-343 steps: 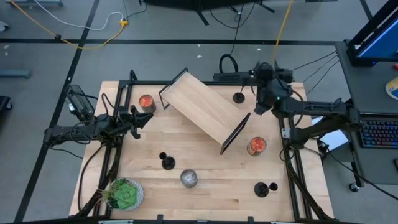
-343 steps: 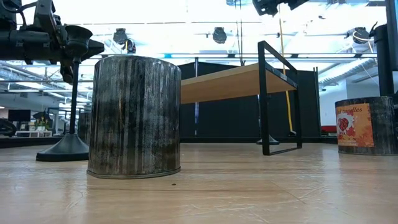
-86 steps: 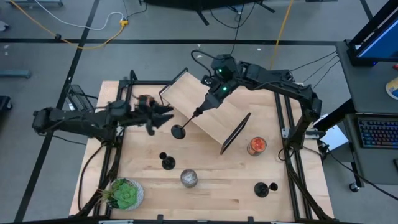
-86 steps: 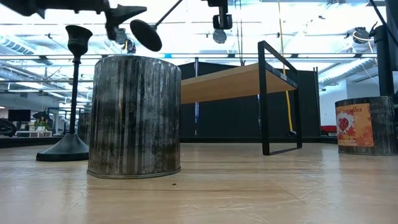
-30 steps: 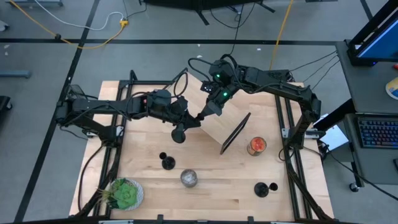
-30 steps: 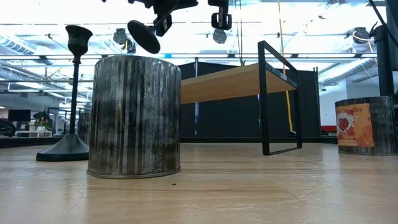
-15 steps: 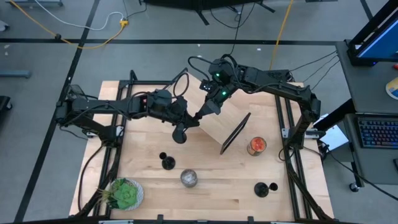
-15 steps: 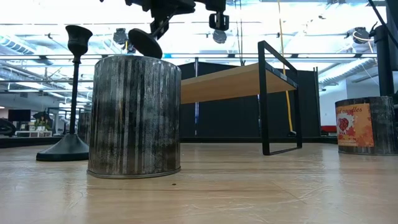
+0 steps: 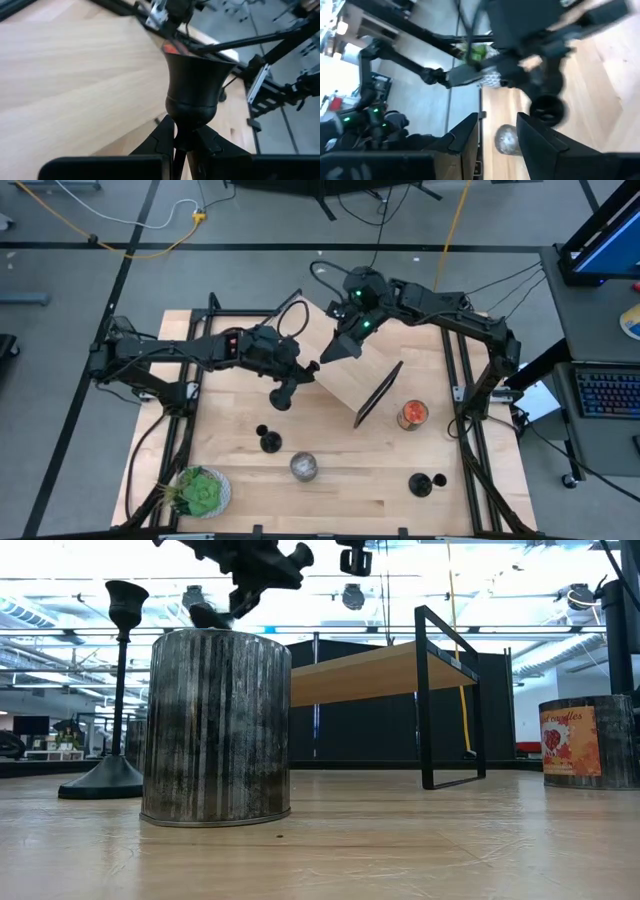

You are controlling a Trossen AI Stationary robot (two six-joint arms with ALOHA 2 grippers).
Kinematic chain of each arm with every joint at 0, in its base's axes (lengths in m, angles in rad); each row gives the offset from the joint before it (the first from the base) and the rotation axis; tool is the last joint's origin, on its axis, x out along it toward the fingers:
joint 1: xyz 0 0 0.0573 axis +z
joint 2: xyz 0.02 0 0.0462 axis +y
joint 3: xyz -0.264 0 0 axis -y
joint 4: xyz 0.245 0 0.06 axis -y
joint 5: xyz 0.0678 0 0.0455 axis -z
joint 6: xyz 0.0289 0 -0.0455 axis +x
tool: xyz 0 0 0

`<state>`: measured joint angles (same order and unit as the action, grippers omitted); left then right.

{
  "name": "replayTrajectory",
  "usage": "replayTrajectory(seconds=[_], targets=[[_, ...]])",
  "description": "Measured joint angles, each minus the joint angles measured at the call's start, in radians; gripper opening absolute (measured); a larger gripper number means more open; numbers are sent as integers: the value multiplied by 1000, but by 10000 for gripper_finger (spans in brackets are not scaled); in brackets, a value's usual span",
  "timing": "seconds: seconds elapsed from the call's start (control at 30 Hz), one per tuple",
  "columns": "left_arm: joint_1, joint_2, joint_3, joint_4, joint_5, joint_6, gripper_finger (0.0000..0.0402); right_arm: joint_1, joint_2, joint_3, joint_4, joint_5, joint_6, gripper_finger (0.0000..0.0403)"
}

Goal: Pick & Place candle stick holders
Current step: Put the top black candle holder on the shelf

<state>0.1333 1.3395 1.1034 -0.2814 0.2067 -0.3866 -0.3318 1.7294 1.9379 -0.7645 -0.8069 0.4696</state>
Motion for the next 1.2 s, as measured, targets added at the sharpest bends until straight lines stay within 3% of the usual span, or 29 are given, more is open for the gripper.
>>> replayTrajectory(seconds=[0.2, 0.4, 0.57, 0.77, 0.97, 1.2], targets=[[0, -56, 0, -22, -87, 9, 26, -42, -33, -1, -6, 24, -26, 121], [15, -145, 0, -47, -291, 19, 26, -75, -63, -3, -37, 104, -103, 121], [48, -202, 0, -14, -444, 119, 26, -87, -86, -2, -37, 104, -170, 121], [116, -215, 1, 61, -497, 231, 26, -92, -95, -3, -60, 174, -241, 120], [194, -202, -51, 156, -497, 248, 26, -94, -101, -3, -138, 235, -370, 117], [234, -210, -214, 477, -435, 260, 26, -96, -105, -5, -195, 254, -488, 116]])
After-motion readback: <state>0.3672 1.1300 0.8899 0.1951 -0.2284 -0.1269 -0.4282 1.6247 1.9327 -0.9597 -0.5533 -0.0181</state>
